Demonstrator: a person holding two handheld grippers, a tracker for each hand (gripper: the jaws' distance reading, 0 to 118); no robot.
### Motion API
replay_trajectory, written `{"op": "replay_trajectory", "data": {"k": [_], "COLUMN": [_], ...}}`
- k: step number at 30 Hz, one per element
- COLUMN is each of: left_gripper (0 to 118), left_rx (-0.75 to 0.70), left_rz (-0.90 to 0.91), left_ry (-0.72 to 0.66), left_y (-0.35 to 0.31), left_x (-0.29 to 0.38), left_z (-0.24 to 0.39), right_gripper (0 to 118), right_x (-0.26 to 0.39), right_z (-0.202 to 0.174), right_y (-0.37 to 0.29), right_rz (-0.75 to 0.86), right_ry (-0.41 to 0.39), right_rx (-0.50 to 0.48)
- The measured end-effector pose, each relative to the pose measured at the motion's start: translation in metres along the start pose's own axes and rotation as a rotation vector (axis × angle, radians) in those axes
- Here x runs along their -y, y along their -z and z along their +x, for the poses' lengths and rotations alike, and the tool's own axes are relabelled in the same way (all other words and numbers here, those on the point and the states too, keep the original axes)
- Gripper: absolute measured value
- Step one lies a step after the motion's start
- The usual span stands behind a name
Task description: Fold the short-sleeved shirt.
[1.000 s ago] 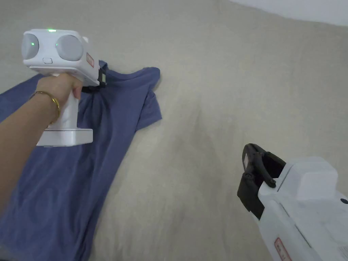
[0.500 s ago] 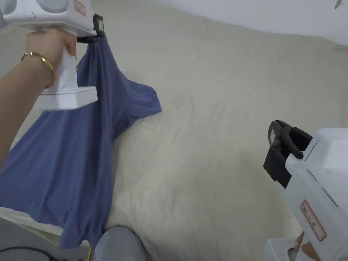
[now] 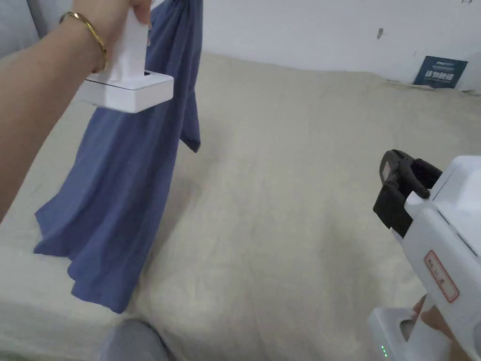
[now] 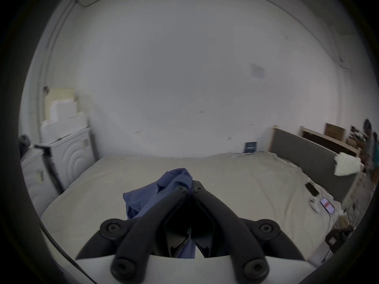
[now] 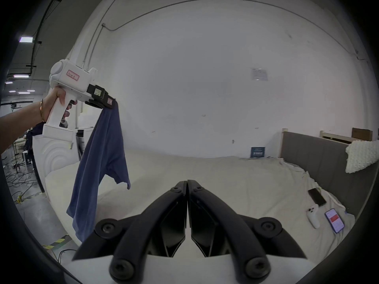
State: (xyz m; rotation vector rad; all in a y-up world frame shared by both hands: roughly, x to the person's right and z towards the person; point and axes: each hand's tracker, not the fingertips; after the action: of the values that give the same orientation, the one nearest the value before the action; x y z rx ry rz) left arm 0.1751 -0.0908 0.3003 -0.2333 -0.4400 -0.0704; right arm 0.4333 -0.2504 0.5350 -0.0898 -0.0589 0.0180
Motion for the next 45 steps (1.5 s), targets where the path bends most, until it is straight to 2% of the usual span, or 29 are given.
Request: {"op": "replay_trajectory", "data": {"k": [5, 13, 18, 22, 24, 25, 27, 28, 29, 32, 36, 37, 40, 41, 45], "left_gripper": [0, 0, 0, 1, 22, 40, 90, 106, 113, 118, 118, 118, 118, 118, 117], "left_rx": [0.241, 0.504, 0.602, 0.614, 0.609, 0.61, 0.616, 0.618, 0.619, 0.642, 0.593, 0.557, 0.489, 0.458, 0.223], "left_rz": [-0.014, -0.186, -0.34, -0.522, -0.61, -0.656, -0.759, -0.792, -0.802, -0.747, -0.643, -0.593, -0.474, -0.434, -0.249], "left_ry": [0.036, 0.154, 0.206, 0.233, 0.198, 0.159, 0.05, -0.005, -0.072, -0.182, -0.214, -0.214, -0.223, -0.22, -0.154], "left_y": [0.019, 0.057, 0.073, 0.084, 0.088, 0.084, 0.082, 0.082, 0.107, 0.108, 0.112, 0.132, 0.134, 0.109, 0.081], "left_x": [0.021, 0.117, 0.194, 0.254, 0.278, 0.268, 0.265, 0.263, 0.277, 0.263, 0.259, 0.257, 0.255, 0.213, 0.184], "left_z": [0.101, 0.278, 0.375, 0.429, 0.443, 0.436, 0.436, 0.437, 0.385, 0.358, 0.357, 0.309, 0.294, 0.241, 0.176], "right_gripper": [1, 1, 1, 1, 1, 1, 1, 1, 1, 1, 1, 1, 1, 1, 1], "right_x": [0.001, 0.011, 0.021, 0.031, 0.036, 0.038, 0.041, 0.042, 0.043, 0.046, 0.046, 0.046, 0.043, 0.042, 0.037], "right_z": [0.04, 0.092, 0.113, 0.124, 0.13, 0.132, 0.134, 0.133, 0.133, 0.131, 0.127, 0.127, 0.122, 0.119, 0.108], "right_y": [-0.024, -0.066, -0.081, -0.087, -0.088, -0.088, -0.087, -0.085, -0.084, -0.08, -0.07, -0.068, -0.055, -0.05, -0.03], "right_rz": [0.01, -0.017, -0.047, -0.071, -0.084, -0.091, -0.099, -0.103, -0.109, -0.115, -0.124, -0.124, -0.123, -0.121, -0.106], "right_ry": [0.02, 0.045, 0.069, 0.083, 0.085, 0.087, 0.088, 0.089, 0.09, 0.095, 0.1, 0.099, 0.09, 0.085, 0.064], "right_rx": [0.131, 0.304, 0.375, 0.403, 0.413, 0.415, 0.415, 0.412, 0.409, 0.403, 0.38, 0.373, 0.347, 0.337, 0.297]}}
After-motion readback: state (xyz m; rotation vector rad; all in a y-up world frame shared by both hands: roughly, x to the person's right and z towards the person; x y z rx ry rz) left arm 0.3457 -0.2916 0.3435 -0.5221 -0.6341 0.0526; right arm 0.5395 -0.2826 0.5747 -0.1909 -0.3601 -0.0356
